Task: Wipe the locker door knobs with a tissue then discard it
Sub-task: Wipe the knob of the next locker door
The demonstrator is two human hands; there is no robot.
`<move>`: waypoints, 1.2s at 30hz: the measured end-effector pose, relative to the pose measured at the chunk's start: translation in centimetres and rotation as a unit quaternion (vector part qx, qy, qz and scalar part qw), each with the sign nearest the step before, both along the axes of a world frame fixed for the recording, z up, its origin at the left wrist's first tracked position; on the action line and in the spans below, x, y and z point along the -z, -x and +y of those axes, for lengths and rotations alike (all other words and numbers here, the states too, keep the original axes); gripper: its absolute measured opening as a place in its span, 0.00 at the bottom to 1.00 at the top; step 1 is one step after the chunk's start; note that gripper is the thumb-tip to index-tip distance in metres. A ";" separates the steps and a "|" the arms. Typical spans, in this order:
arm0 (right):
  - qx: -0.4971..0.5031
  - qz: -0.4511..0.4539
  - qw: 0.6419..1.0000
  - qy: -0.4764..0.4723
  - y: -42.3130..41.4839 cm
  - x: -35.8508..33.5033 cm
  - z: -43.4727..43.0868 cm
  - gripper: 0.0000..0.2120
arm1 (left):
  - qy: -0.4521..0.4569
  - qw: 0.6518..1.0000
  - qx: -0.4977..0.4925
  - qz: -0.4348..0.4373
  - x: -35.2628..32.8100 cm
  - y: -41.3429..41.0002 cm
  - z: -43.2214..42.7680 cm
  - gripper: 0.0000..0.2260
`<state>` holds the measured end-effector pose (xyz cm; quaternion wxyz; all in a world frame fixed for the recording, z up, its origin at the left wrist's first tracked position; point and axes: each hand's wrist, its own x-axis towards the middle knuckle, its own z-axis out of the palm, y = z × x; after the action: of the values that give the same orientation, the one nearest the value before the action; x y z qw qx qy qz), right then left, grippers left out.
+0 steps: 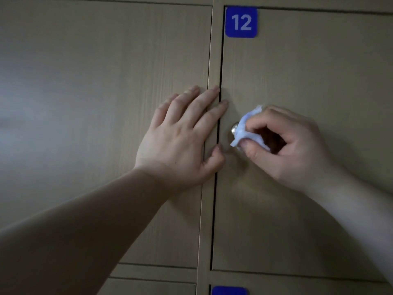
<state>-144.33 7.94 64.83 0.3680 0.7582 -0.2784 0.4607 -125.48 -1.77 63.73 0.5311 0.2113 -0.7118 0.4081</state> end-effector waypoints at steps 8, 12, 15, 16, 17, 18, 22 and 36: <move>0.020 -0.082 0.996 0.030 -0.4 0.7 -0.7 0.02 | 0.009 1.000 0.013 0.010 0.1 0.0 -0.2 0.31; 0.029 -0.123 0.988 0.089 -0.6 0.8 -1.0 0.03 | 0.015 1.000 0.016 0.012 0.1 0.0 -0.2 0.31; 0.003 -0.128 0.987 0.098 -0.8 0.9 -0.7 0.05 | 0.012 1.000 0.013 0.011 0.1 0.1 -0.3 0.31; -0.010 -0.119 0.989 0.089 -1.0 0.9 -0.5 0.05 | 0.011 1.000 0.013 0.012 0.1 0.1 -0.3 0.31; -0.015 -0.103 0.991 0.082 -1.1 0.9 -0.5 0.04 | 0.010 1.000 0.012 0.011 0.1 0.1 -0.3 0.31; -0.013 -0.085 0.994 0.073 -1.1 0.9 -0.5 0.04 | 0.009 1.000 0.012 0.011 0.1 0.0 -0.3 0.31; 0.062 -0.059 0.994 0.073 -0.7 1.0 -0.7 0.06 | 0.008 1.000 0.010 0.009 0.1 0.0 -0.3 0.31; 0.128 -0.041 0.985 0.112 -0.8 1.0 -0.6 0.12 | 0.007 1.000 0.019 0.010 0.1 0.0 -0.3 0.30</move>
<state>-143.56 7.30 63.86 0.4946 0.6509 -0.3346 0.4689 -125.50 -2.05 63.59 0.5476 0.1977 -0.7073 0.4009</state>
